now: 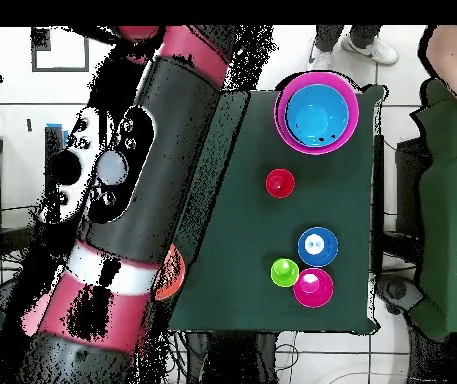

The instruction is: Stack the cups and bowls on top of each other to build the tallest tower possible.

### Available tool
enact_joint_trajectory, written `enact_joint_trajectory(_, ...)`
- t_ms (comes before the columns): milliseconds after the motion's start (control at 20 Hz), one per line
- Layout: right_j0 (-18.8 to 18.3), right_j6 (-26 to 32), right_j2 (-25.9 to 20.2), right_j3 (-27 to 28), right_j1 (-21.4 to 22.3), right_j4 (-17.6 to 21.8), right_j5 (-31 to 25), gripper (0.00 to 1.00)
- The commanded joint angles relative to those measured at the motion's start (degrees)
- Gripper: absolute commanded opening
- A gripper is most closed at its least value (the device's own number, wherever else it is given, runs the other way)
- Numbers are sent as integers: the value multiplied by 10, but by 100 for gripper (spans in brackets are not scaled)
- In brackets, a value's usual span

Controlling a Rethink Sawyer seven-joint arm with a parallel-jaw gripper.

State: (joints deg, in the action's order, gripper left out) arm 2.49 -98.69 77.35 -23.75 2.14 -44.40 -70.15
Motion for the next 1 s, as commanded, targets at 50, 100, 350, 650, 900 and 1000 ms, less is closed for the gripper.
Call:
enact_joint_trajectory(50,75,-57,-108,-176,50,89,83,100)
enact_joint_trajectory(100,82,-59,-114,-190,54,95,104,100)
enact_joint_trajectory(350,94,-54,-166,-229,71,87,161,100)
enact_joint_trajectory(650,99,-35,-212,-242,90,77,181,100)
enact_joint_trajectory(900,96,-19,-231,-234,100,86,177,100)
enact_joint_trajectory(1000,93,-18,-229,-225,99,91,170,100)
